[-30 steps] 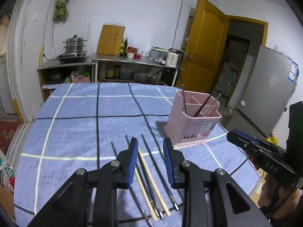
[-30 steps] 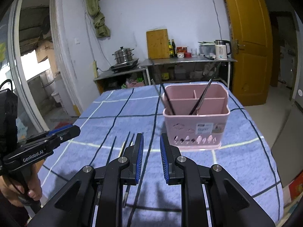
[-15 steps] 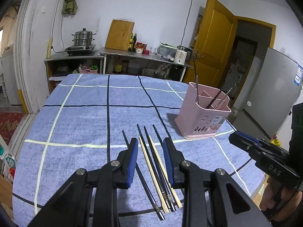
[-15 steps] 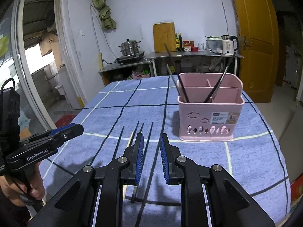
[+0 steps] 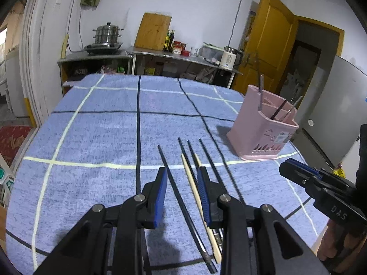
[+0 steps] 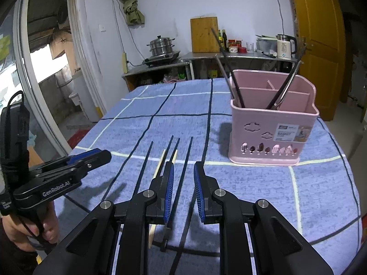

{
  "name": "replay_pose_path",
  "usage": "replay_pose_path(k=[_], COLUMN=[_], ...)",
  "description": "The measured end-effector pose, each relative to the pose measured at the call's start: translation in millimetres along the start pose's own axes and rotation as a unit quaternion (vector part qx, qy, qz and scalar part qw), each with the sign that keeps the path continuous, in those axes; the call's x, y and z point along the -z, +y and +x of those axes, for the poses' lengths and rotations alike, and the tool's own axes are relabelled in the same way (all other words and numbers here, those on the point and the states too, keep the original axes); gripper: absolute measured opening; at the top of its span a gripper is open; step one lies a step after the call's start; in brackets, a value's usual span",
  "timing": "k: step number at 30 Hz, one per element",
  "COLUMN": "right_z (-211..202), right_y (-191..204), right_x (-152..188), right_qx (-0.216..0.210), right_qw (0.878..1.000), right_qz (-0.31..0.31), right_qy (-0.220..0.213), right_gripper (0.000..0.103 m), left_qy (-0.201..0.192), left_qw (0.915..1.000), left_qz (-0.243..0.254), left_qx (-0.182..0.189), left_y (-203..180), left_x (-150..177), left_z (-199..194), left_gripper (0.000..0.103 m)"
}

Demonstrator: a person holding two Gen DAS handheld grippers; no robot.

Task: Organize utensils
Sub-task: 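Move the open right tool back over the remaining chopsticks, then close the right tool on a black chopstick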

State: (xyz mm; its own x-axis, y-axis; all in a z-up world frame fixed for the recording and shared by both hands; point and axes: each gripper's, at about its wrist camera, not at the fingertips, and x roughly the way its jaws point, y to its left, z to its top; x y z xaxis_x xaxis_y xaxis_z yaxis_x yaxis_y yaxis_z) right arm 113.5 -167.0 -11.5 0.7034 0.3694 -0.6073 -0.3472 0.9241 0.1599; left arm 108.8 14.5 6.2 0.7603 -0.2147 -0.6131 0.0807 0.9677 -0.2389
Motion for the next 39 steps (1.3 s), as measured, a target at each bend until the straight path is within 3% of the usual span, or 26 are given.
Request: replay_pose_path(k=[17,31,35,39], right_z=[94.9,134.7,138.7,140.2], right_y=[-2.1,2.7,5.1,4.0], right_x=[2.0,-4.3,-5.9,-8.2], right_qx=[-0.013,0.003,0.016,0.012], right_qw=[0.997,0.993,0.993,0.993], right_qz=[0.008,-0.004,-0.011,-0.004], right_qy=[0.082,0.114,0.116,0.119], right_gripper=[0.018,0.018,0.008,0.007], left_qy=[0.077,0.093,0.092,0.095], left_qw=[0.9963,0.9949,0.9940,0.9928], left_qz=[-0.036,-0.021,0.008,0.015], left_qx=[-0.006,-0.034,-0.059,-0.070], left_y=[18.8,12.5,2.1,1.5], left_x=[0.4,0.2,1.8,0.0], left_z=[83.6,97.8,100.0,101.1], left_gripper=[0.029,0.021,0.020,0.010])
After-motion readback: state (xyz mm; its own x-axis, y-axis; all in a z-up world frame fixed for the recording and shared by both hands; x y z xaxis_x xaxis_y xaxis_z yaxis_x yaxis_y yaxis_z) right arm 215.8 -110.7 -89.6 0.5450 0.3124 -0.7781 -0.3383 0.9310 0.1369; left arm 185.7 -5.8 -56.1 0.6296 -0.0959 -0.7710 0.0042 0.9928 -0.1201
